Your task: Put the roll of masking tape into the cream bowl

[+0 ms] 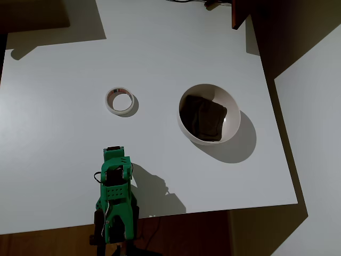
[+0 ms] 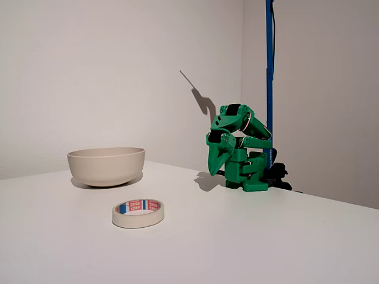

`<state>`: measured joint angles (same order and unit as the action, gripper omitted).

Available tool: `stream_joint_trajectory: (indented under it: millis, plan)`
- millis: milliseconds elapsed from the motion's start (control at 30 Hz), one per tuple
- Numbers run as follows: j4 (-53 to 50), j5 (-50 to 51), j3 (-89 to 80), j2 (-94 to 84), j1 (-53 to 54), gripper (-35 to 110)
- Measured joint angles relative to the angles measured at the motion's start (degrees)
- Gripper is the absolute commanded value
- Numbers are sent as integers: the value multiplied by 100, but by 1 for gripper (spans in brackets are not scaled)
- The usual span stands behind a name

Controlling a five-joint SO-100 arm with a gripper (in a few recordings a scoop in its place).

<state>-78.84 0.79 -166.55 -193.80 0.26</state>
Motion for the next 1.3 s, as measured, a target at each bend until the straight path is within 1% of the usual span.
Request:
stream_joint_trajectory:
  millis: [700,933,1067,1200,1300]
  plan:
    - [0,-26,0,0,0,-8]
    - [105,-132,18,62,-211,-8]
    - [422,-237,475,835,-167,-8]
    - [721,-158,1380,2188,-70,-8]
    - [738,-97,2285,3366,-62,-8]
